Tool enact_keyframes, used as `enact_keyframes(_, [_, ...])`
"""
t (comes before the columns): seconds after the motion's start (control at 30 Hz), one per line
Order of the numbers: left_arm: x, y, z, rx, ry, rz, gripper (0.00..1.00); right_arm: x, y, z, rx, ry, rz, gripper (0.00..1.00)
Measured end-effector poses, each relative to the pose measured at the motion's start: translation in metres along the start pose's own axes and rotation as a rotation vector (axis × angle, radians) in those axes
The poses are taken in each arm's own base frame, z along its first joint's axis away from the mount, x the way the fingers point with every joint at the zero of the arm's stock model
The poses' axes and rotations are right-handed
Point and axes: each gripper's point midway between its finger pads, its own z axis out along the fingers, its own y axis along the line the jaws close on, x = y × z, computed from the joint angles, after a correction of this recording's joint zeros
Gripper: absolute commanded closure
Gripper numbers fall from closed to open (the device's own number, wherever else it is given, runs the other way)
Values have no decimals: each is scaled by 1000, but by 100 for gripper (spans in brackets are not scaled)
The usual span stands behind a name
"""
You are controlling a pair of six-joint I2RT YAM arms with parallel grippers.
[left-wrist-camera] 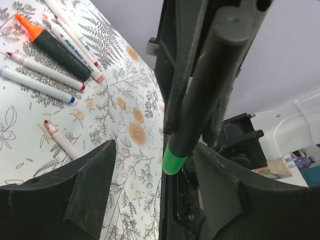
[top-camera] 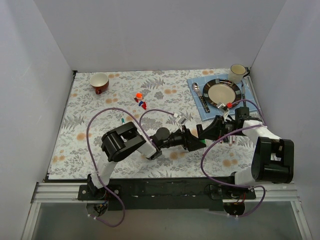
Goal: Open the pen caps
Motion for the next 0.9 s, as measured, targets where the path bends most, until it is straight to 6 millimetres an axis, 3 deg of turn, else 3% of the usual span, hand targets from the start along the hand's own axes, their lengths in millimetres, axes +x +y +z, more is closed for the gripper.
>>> enact_keyframes(0.37, [3,-1,6,13,11,-37,58,6,2,0,-1,4,-11,99])
enact_keyframes(0.47, [4,-3,6,21,19,-52,74,6,0,0,1,6,-22,99])
enact_keyframes(0.5, [4,-5,6,27,20,-55,83,6,-1,-1,3,6,-25,99])
enact_keyframes(0.63, [7,-11,7,52,34,-39,100,8,0,-3,11,2,10,94])
enact_keyframes(0.67, [7,-12,7,54,35,-40,100,8,0,-3,12,1,20,91])
enact_keyframes(0.7, [7,-12,7,55,36,-40,100,8,1,-3,12,1,26,76])
enact_keyframes(0.77, [8,-13,7,59,39,-40,100,9,1,-4,13,-1,25,56])
enact_keyframes(0.8, [8,-14,6,62,42,-38,100,8,1,-4,13,-1,24,38])
enact_keyframes(0.9, [10,-19,5,80,60,-35,100,6,2,-4,12,-4,-18,24])
